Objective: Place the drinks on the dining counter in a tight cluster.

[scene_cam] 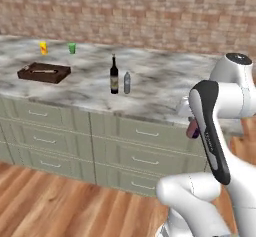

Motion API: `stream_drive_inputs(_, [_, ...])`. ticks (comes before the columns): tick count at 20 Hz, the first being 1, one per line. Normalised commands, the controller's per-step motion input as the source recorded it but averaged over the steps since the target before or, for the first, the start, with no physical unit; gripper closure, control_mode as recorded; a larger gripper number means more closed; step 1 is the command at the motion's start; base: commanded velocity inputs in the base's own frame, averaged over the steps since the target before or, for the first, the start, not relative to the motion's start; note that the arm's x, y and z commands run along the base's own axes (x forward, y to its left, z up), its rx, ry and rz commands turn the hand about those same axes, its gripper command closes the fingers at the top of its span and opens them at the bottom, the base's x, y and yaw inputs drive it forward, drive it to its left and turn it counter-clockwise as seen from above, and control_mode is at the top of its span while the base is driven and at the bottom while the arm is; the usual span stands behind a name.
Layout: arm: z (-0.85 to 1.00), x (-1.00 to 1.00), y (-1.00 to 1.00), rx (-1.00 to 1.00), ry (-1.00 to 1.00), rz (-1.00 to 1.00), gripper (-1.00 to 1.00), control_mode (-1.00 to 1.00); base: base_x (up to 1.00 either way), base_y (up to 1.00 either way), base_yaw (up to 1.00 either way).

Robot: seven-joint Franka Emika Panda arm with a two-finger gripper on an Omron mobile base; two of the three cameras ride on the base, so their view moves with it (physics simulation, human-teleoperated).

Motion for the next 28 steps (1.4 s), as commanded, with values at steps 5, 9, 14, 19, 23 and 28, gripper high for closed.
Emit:
stream_drive_inputs(5, [0.0,0.0,0.0,0.0,0.0,0.0,1.0,1.0,0.19,0.1,-0.56])
stream_drive_inputs(9, [0.0,0.0,0.0,0.0,0.0,0.0,1.0,1.0,0.35,0.33,-0.59])
stream_drive_inputs(14, [0.0,0.0,0.0,0.0,0.0,0.0,1.0,1.0,0.57,0.96,-0.21])
stream_drive_inputs(19, [0.0,0.0,0.0,0.0,0.0,0.0,1.0,1.0,0.52,0.81,-0.09])
stream_drive_inputs(23, [0.0,0.0,0.0,0.0,0.0,0.0,1.0,1.0,0.84,0.08,-0.06])
stream_drive_inputs(28, [0.0,0.0,0.0,0.0,0.0,0.0,1.0,1.0,0.4,0.0,-0.12])
